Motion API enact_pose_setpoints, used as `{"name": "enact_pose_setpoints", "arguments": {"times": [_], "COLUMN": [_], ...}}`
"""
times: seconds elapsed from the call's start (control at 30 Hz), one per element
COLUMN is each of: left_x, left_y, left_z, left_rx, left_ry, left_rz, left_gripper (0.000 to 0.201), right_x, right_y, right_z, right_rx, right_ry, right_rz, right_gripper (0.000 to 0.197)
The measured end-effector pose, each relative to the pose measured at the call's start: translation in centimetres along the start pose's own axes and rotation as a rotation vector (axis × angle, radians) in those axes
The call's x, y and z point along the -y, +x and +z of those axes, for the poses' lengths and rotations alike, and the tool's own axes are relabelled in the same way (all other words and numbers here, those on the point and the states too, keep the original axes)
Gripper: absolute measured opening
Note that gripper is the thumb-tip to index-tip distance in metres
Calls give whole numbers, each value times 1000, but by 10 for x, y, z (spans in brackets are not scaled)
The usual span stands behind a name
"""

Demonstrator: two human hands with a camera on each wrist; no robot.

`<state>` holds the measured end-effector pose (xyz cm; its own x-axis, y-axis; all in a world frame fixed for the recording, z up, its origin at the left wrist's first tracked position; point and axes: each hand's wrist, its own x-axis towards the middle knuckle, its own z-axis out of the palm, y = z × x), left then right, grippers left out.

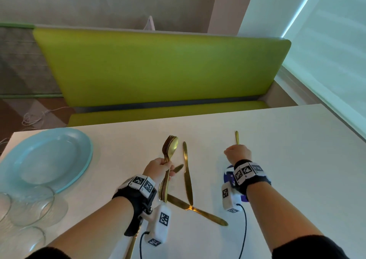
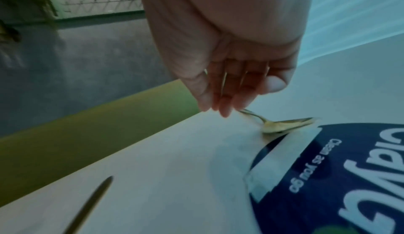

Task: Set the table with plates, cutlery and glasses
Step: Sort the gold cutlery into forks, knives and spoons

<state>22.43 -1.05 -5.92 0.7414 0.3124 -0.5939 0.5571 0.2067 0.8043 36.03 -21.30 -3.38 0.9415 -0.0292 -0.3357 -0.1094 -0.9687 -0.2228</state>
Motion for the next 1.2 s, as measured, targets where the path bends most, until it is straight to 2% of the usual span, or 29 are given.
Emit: {"name": "enact_pose_setpoints", "arguments": {"times": [0.2, 0.27, 0.33, 0.4, 0.67, 0.77, 0.83, 0.9, 1.0, 1.07, 1.13, 1.2], "left_x": [2, 5, 7, 7, 0, -1, -2, -4, -11, -15, -18, -19], "left_y": [11, 15, 16, 16, 14, 13, 12, 9, 1, -4, -9, -15], "left_z": [-16, -21, -25, -28, -31, -28, -27, -26, -28, -32, -38, -44], "left_rx": [-48, -70, -78, -79, -59, -47, -41, -38, -49, -69, -82, -65], "left_ry": [-74, -101, -131, -154, -175, -150, -100, -70, -57, 3, 89, 138], "left_rz": [-35, -56, -81, -95, -99, -91, -83, -77, -73, -52, -28, -24], "left_gripper": [16, 16, 16, 15, 11, 11, 12, 12, 12, 12, 9, 6], "right_x": [-21, -25, -24, -22, -18, -14, -7, 4, 19, 30, 42, 51], "right_y": [45, 52, 55, 55, 52, 43, 33, 22, 2, -17, -40, -61], "right_z": [6, 13, 17, 19, 23, 22, 20, 18, 15, 15, 17, 23], "right_rx": [-93, -118, -110, -104, -136, -121, -111, -139, -190, -365, -455, -472], "right_ry": [24, 32, 22, 14, -40, -106, -175, -234, -326, -397, -488, -565], "right_rz": [253, 297, 326, 349, 335, 284, 198, 47, -322, -645, -920, -1086], "right_gripper": [26, 32, 26, 19, 21, 24, 24, 24, 21, 9, 22, 23]}}
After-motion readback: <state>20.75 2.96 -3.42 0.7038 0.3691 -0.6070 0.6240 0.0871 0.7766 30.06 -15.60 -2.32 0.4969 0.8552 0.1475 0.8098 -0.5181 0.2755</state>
